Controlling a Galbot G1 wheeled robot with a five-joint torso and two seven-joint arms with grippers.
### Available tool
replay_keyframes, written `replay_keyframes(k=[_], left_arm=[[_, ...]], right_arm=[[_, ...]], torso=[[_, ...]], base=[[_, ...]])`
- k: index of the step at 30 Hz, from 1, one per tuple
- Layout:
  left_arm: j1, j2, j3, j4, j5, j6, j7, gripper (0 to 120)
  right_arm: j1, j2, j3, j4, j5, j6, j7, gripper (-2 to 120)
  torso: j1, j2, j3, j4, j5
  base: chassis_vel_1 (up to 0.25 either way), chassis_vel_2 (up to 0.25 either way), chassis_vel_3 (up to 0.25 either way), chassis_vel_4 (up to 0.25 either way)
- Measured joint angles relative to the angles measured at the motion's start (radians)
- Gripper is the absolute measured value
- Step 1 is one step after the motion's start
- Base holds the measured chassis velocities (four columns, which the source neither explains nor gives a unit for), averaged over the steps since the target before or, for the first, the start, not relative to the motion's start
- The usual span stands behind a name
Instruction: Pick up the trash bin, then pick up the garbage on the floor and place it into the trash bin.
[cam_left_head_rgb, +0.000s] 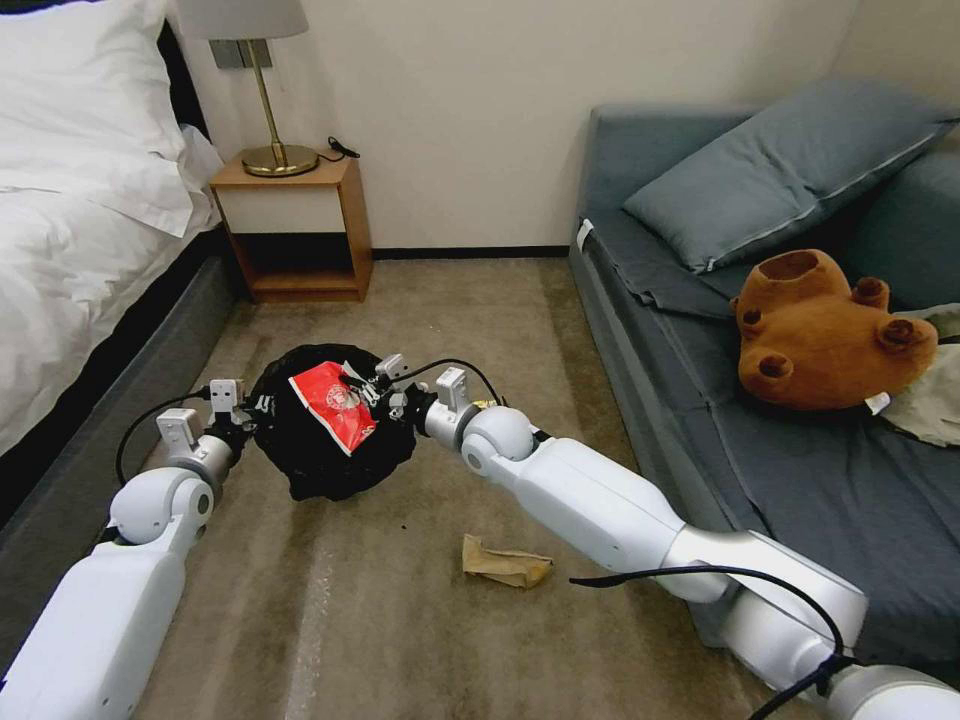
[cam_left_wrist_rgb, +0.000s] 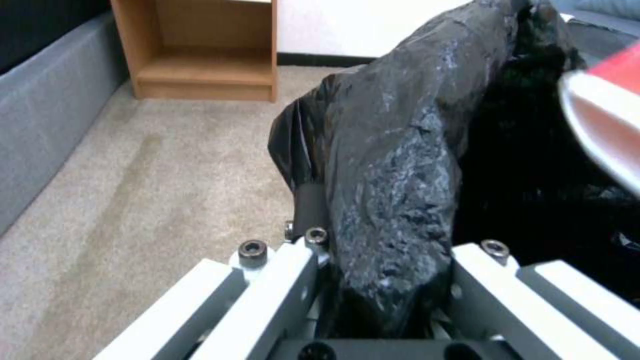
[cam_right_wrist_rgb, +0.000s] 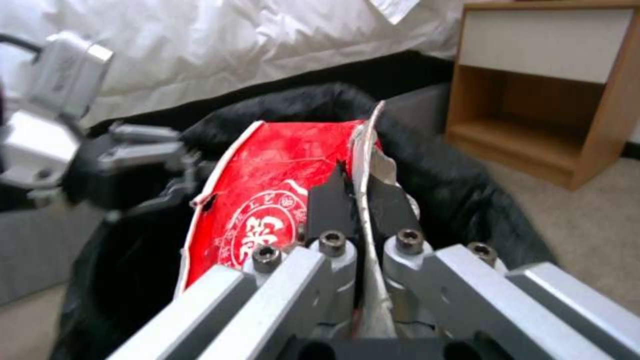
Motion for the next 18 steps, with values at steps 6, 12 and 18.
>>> replay_keyframes(k=[6,12,18], left_arm=[[0.008,0.001,-0.007,-0.001,0.002,0.000,0.005,4],[0.007,-0.006,-0.003,0.000,0.009,0.000,0.005,4],[0.006,-0.010,-0.001,0.009,0.023,-0.004,0.007,4]], right_arm=[[0.001,-0.002,-0.011,0.018,0.003,-0.001,0.011,15],[-0.008,-0.012,-0.015,0.041,0.002,-0.006,0.022,38],[-0.003,-0.058,-0.003,0.087,0.004,-0.020,0.025,63]], torso=[[0.000,0.000,0.000,-0.0001,0.0000],[0.000,0.000,0.000,0.0000,0.0001],[0.000,0.000,0.000,-0.0001,0.0002]], base=[[0.000,0.000,0.000,0.000],[0.000,0.000,0.000,0.000],[0.000,0.000,0.000,0.000]])
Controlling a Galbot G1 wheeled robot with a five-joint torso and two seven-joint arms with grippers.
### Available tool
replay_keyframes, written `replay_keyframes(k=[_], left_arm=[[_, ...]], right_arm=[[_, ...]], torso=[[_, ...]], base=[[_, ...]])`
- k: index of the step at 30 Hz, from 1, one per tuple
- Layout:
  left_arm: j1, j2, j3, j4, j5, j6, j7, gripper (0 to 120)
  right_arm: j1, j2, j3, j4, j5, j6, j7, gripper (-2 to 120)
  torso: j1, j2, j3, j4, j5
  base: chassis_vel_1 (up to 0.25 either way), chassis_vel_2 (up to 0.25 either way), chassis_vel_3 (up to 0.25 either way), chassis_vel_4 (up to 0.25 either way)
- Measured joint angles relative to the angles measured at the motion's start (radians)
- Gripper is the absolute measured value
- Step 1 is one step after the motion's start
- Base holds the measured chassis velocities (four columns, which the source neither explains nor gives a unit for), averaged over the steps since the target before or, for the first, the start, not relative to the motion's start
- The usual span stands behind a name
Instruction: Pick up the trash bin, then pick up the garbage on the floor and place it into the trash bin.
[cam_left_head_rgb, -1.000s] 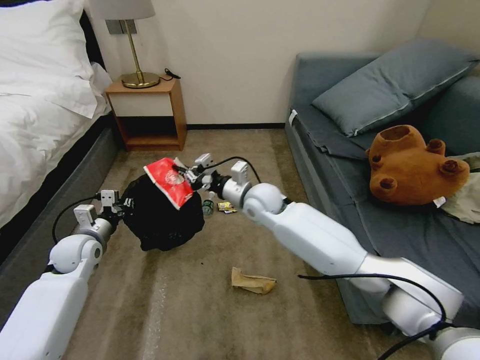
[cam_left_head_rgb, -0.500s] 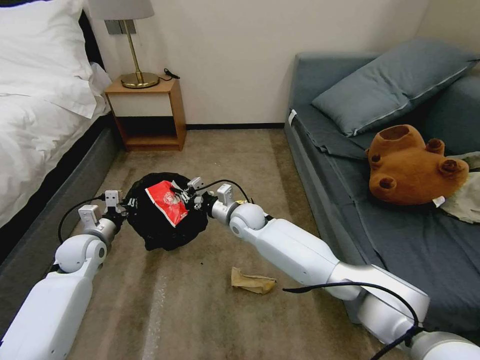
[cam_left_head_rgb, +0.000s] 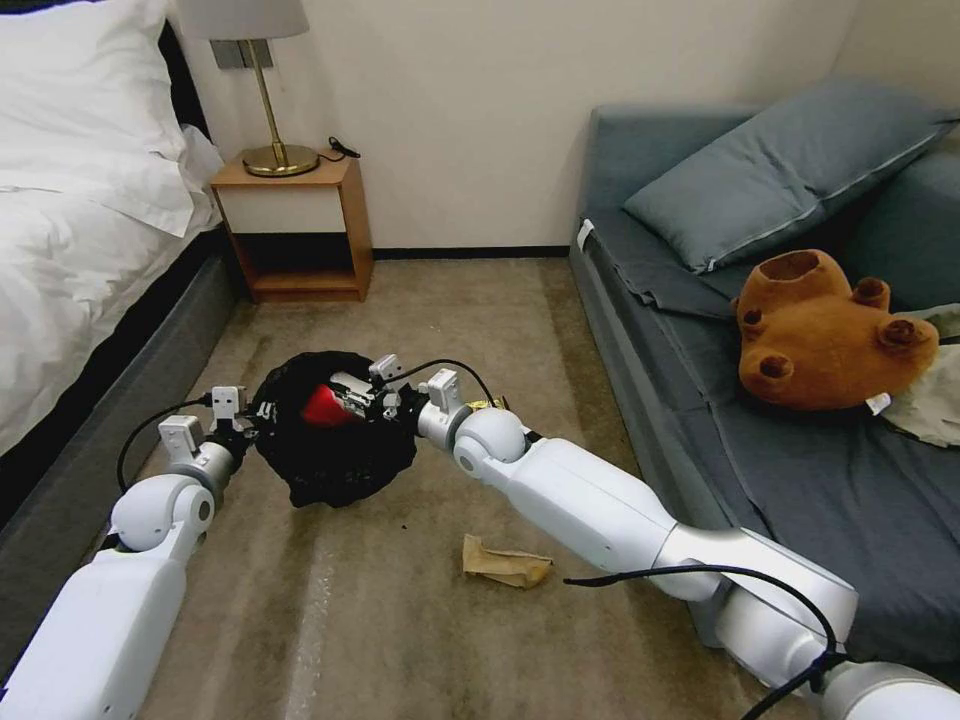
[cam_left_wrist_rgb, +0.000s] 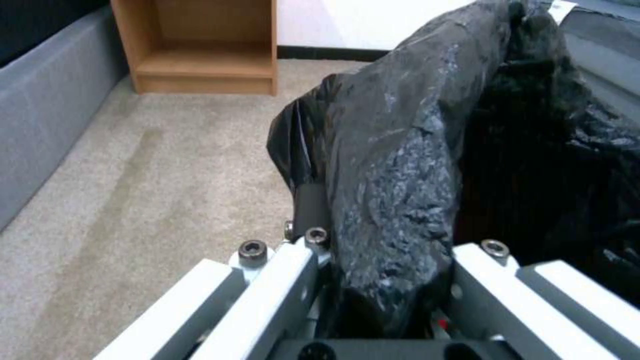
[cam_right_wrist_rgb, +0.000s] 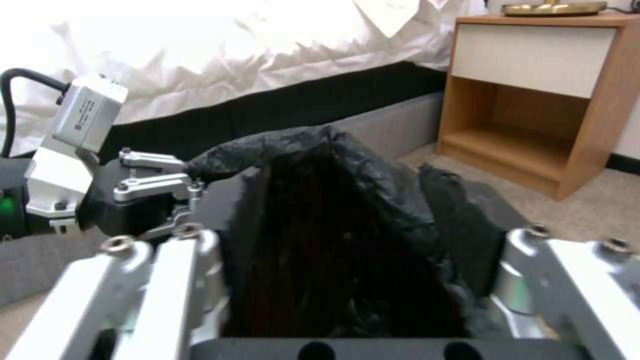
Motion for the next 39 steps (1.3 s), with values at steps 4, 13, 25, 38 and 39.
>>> replay_keyframes(k=[4,13,25,38,39], left_arm=[[0.000,0.001,-0.005,0.006,0.004,-0.003,0.003,4],[0.011,0.045,-0.047,0.045,0.017,-0.025,0.026,4],[0.004,0.056,-0.056,0.089,0.033,-0.032,0.035,4],[0.014,0.031,-0.053,0.087,0.056,-0.033,0.034,4],[0.014,0.031,-0.053,0.087,0.056,-0.033,0.034,4]], right_arm=[[-0.007,-0.035,0.003,0.027,-0.017,0.000,-0.004,77],[-0.055,-0.293,0.007,0.030,-0.204,0.003,-0.150,99],[-0.253,-0.386,0.086,0.010,-0.512,-0.010,-0.381,100],[-0.382,-0.336,0.170,-0.076,-0.640,0.034,-0.438,100],[-0.382,-0.336,0.170,-0.076,-0.640,0.034,-0.438,100]], torso=[[0.000,0.000,0.000,0.0002,0.0000],[0.000,0.000,0.000,-0.0005,0.0003],[0.000,0.000,0.000,0.0001,0.0002],[0.000,0.000,0.000,0.0001,-0.0001],[0.000,0.000,0.000,0.0001,-0.0001]], base=[[0.000,0.000,0.000,0.000],[0.000,0.000,0.000,0.000],[0.000,0.000,0.000,0.000],[0.000,0.000,0.000,0.000],[0.000,0.000,0.000,0.000]])
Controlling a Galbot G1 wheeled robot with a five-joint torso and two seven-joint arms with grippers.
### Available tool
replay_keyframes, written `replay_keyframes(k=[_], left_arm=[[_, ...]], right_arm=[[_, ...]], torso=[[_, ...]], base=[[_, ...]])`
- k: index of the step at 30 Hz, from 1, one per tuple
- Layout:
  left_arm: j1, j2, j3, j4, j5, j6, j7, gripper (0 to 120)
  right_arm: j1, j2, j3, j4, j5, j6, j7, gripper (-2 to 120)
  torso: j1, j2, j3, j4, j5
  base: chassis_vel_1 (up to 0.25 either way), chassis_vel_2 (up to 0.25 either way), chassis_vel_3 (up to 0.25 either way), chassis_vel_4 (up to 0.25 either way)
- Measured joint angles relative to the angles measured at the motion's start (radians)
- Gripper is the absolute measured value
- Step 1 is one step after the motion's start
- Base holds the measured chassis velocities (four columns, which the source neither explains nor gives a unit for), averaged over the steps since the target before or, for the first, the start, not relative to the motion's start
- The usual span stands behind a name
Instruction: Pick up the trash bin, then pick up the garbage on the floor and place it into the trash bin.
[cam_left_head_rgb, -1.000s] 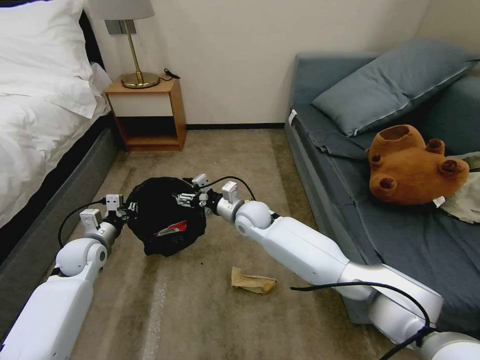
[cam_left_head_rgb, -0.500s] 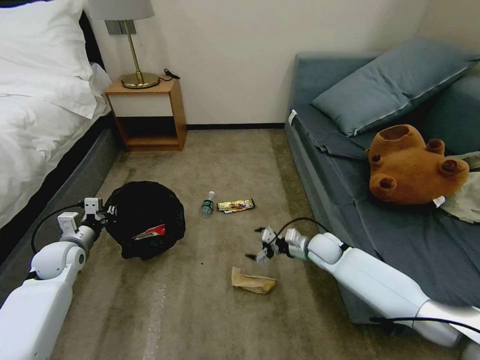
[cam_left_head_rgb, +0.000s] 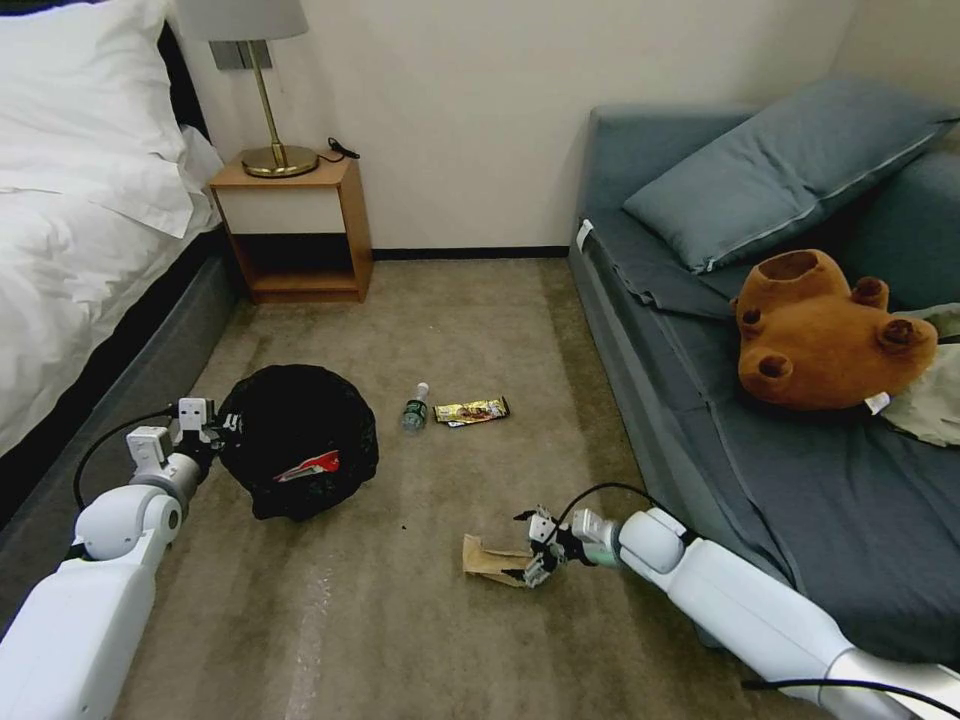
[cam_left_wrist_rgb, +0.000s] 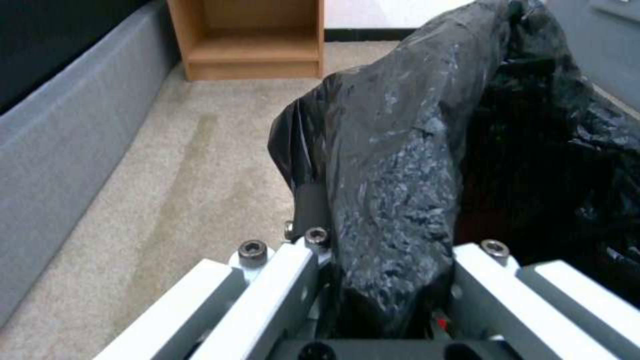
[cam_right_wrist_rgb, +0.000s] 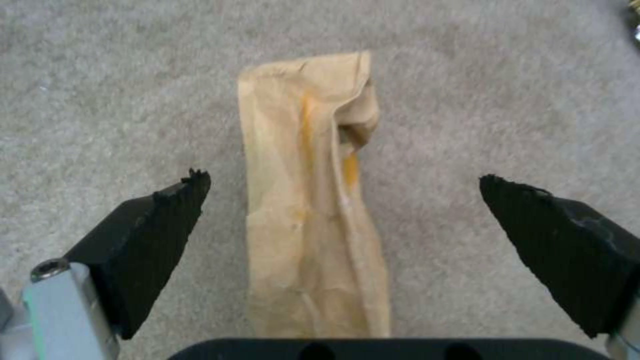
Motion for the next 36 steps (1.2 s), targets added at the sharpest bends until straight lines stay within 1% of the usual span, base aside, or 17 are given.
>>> replay_keyframes(k=[2,4,14,20,22,23,24,25,27,28,29,30,31,32,34,35,36], left_arm=[[0.001,-0.002,0.000,0.000,0.002,0.000,0.000,4],[0.007,-0.010,0.000,-0.007,0.005,-0.001,0.001,4],[0.015,-0.011,-0.001,-0.018,0.005,-0.006,0.008,4],[0.017,-0.006,-0.001,-0.019,0.001,-0.009,0.015,4],[0.017,-0.002,-0.001,-0.019,0.000,-0.009,0.019,4],[0.017,-0.002,-0.001,-0.019,0.000,-0.009,0.019,4],[0.017,0.000,-0.001,-0.019,-0.002,-0.010,0.022,4],[0.017,0.000,-0.001,-0.019,-0.002,-0.010,0.022,4],[0.015,0.002,-0.001,-0.018,-0.003,-0.011,0.025,4],[0.015,0.002,-0.001,-0.018,-0.003,-0.011,0.025,4],[0.015,0.002,-0.001,-0.018,-0.003,-0.011,0.026,4],[0.015,0.003,-0.001,-0.018,-0.004,-0.012,0.028,4],[0.015,0.003,-0.001,-0.018,-0.004,-0.012,0.028,4],[0.015,0.003,0.000,-0.018,-0.004,-0.012,0.029,4],[0.015,0.003,0.000,-0.017,-0.005,-0.013,0.032,4],[0.015,0.003,0.000,-0.017,-0.005,-0.013,0.032,4],[0.015,0.004,0.000,-0.016,-0.005,-0.014,0.034,4]], right_arm=[[-0.005,0.006,0.004,-0.008,-0.004,0.004,0.000,100],[-0.018,0.037,0.012,-0.051,-0.011,0.024,0.019,100],[-0.023,0.113,0.046,-0.181,-0.035,0.077,0.050,100],[-0.025,0.162,0.067,-0.254,-0.059,0.096,0.050,95],[-0.024,0.180,0.078,-0.282,-0.073,0.102,0.046,86],[-0.024,0.180,0.078,-0.282,-0.073,0.102,0.046,86],[-0.021,0.187,0.082,-0.296,-0.075,0.104,0.045,77],[-0.021,0.187,0.082,-0.296,-0.075,0.104,0.045,77],[-0.018,0.191,0.086,-0.306,-0.076,0.106,0.041,65],[-0.018,0.191,0.086,-0.306,-0.076,0.106,0.041,65],[-0.017,0.191,0.087,-0.307,-0.076,0.106,0.040,62],[-0.017,0.191,0.087,-0.307,-0.076,0.107,0.040,56],[-0.017,0.191,0.087,-0.307,-0.076,0.107,0.040,56],[-0.017,0.190,0.088,-0.307,-0.076,0.107,0.040,53],[-0.016,0.190,0.089,-0.306,-0.074,0.107,0.039,41],[-0.016,0.190,0.089,-0.306,-0.074,0.107,0.039,41],[-0.016,0.190,0.090,-0.303,-0.073,0.107,0.039,35]], torso=[[0.000,0.000,0.000,0.0000,0.0001],[0.000,0.000,0.000,0.0000,0.0000],[0.000,0.000,0.000,0.0000,0.0000],[0.000,0.000,0.000,0.0000,0.0000],[0.000,0.000,0.000,0.0000,0.0000],[0.000,0.000,0.000,0.0000,0.0000],[0.000,0.000,0.000,0.0000,0.0000],[0.000,0.000,0.000,0.0000,0.0000],[0.000,0.000,0.000,0.0001,0.0000],[0.000,0.000,0.000,0.0001,0.0000],[0.000,0.000,0.000,0.0000,0.0000],[0.000,0.000,0.000,0.0000,0.0000],[0.000,0.000,0.000,0.0000,0.0000],[0.000,0.000,0.000,0.0000,0.0000],[0.000,0.000,0.000,0.0000,0.0000],[0.000,0.000,0.000,0.0000,0.0000],[0.000,0.000,0.000,0.0000,0.0000]], base=[[0.000,0.000,0.000,0.000],[0.000,0.000,0.000,0.000],[0.000,0.000,0.000,0.000],[0.000,0.000,0.000,0.000],[0.000,0.000,0.000,0.000],[0.000,0.000,0.000,0.000],[0.000,0.000,0.000,0.000],[0.000,0.000,0.000,0.000],[0.000,0.000,0.000,0.000],[0.000,0.000,0.000,0.000],[0.000,0.000,0.000,0.000],[0.000,0.000,0.000,0.000],[0.000,0.000,0.000,0.000],[0.000,0.000,0.000,0.000],[0.000,0.000,0.000,0.000],[0.000,0.000,0.000,0.000],[0.000,0.000,0.000,0.000]])
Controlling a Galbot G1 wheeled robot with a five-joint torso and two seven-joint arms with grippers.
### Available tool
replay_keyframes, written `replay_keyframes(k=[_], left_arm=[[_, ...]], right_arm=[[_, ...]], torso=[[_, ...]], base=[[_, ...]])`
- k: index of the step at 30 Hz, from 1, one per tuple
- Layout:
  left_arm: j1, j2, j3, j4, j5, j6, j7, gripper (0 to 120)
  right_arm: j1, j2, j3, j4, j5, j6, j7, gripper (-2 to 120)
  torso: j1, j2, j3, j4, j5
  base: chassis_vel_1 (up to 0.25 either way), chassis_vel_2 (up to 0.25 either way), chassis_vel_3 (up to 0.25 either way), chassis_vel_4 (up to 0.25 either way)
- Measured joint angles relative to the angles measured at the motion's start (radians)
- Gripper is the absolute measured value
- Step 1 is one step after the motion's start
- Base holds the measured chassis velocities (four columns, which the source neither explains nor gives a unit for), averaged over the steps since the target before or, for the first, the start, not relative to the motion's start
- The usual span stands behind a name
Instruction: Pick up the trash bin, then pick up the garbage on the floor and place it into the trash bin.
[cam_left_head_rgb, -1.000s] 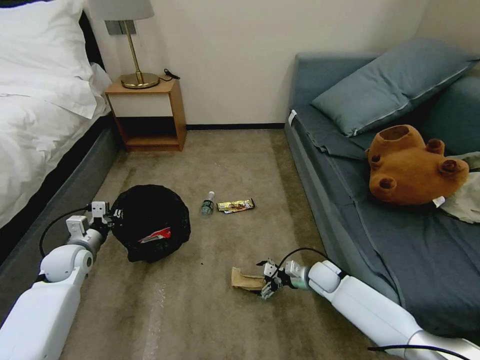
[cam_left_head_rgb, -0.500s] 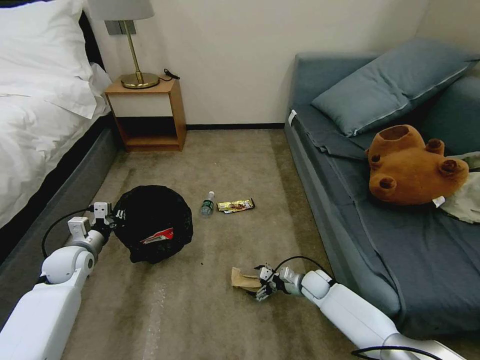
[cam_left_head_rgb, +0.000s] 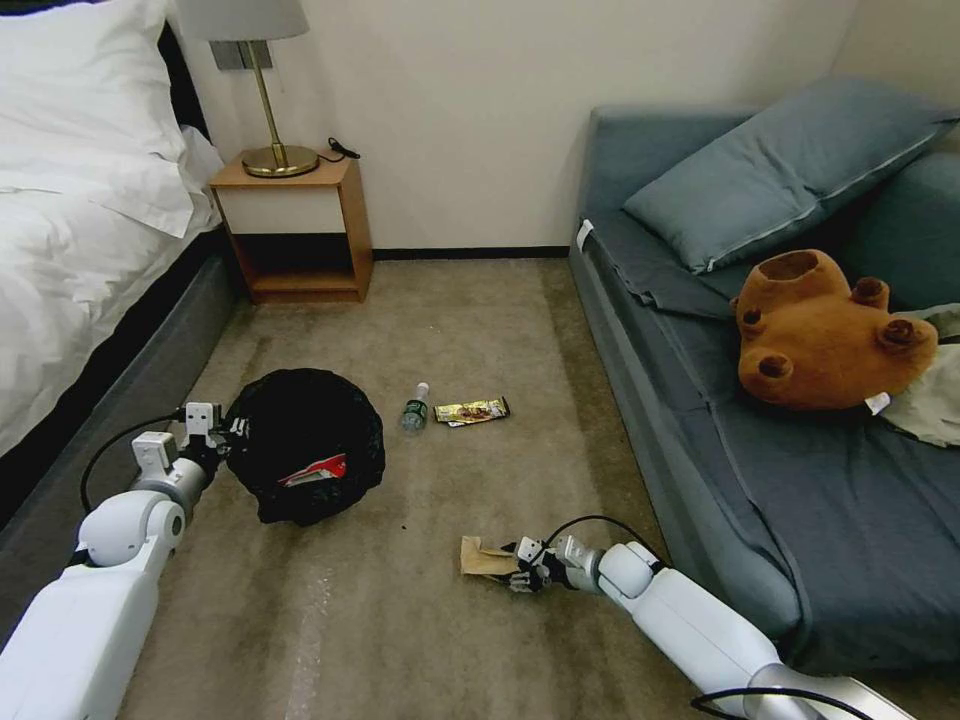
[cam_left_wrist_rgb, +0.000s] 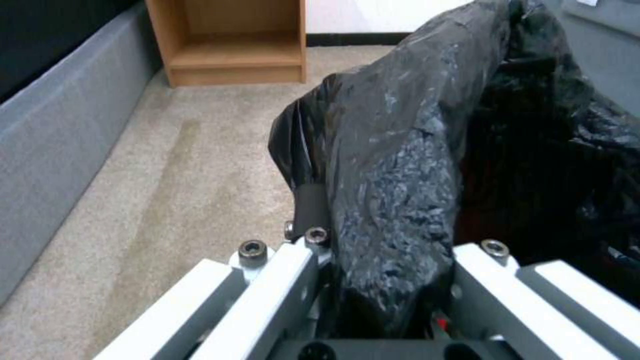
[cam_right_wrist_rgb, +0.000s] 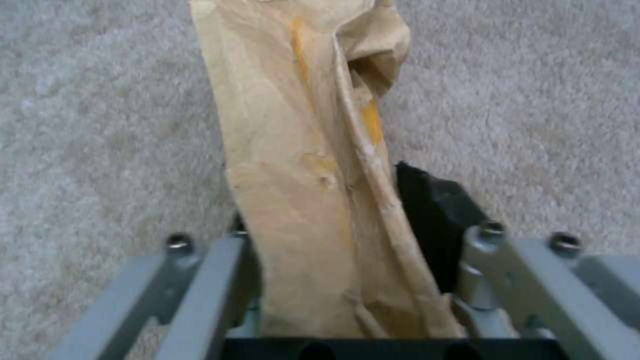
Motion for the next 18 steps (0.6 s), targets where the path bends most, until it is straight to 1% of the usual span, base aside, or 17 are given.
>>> replay_keyframes(k=[1,3,4,6,7,8,9,10,11,17,18], left_arm=[[0.000,0.000,0.000,0.000,0.000,0.000,0.000,4],[0.005,0.002,-0.003,-0.001,-0.001,-0.002,0.004,4],[0.005,0.002,-0.003,-0.001,-0.001,-0.002,0.004,4],[0.008,0.004,-0.006,-0.003,-0.002,-0.003,0.007,4],[0.008,0.004,-0.006,-0.003,-0.002,-0.003,0.007,4],[0.011,0.005,-0.007,-0.006,-0.003,-0.004,0.009,4],[0.013,0.006,-0.008,-0.007,-0.004,-0.004,0.010,4],[0.013,0.006,-0.008,-0.007,-0.004,-0.004,0.010,4],[0.015,0.006,-0.010,-0.010,-0.006,-0.005,0.011,4],[0.026,0.007,-0.010,-0.025,-0.007,-0.008,0.014,4],[0.030,0.008,-0.010,-0.030,-0.008,-0.009,0.015,4]], right_arm=[[0.000,0.000,0.000,0.000,0.000,0.000,0.000,35],[-0.002,0.000,0.002,0.005,0.001,0.000,0.000,23],[-0.002,0.000,0.002,0.005,0.001,0.000,0.000,23],[-0.002,-0.002,0.005,0.009,0.002,0.000,0.000,13],[-0.002,-0.002,0.005,0.009,0.002,0.000,0.000,13],[-0.002,-0.005,0.009,0.015,0.004,0.000,0.000,7],[-0.002,-0.007,0.012,0.019,0.005,0.000,0.000,4],[-0.002,-0.007,0.012,0.019,0.005,0.000,0.000,4],[-0.002,-0.013,0.020,0.029,0.009,-0.001,0.000,0],[0.019,-0.035,0.047,0.054,0.028,-0.003,-0.002,0],[0.037,-0.053,0.056,0.070,0.043,-0.004,-0.002,0]], torso=[[0.000,0.000,0.000,0.0000,0.0000],[0.000,0.000,0.000,0.0000,0.0000],[0.000,0.000,0.000,0.0000,0.0000],[0.000,0.000,0.000,0.0001,0.0001],[0.000,0.000,0.000,0.0001,0.0001],[0.000,0.000,0.000,0.0001,0.0003],[0.000,0.000,0.000,0.0001,0.0002],[0.000,0.000,0.000,0.0001,0.0002],[0.000,0.000,0.000,0.0001,0.0002],[0.000,0.000,0.000,0.0000,0.0003],[0.000,0.000,0.000,0.0001,0.0003]], base=[[0.000,0.000,0.000,0.000],[0.000,0.000,0.000,0.000],[0.000,0.000,0.000,0.000],[0.000,0.000,0.000,0.000],[0.000,0.000,0.000,0.000],[0.000,0.000,0.000,0.000],[0.000,0.000,0.000,0.000],[0.000,0.000,0.000,0.000],[0.000,0.000,0.000,0.000],[0.000,0.000,0.000,0.000],[0.000,0.000,0.000,0.000]])
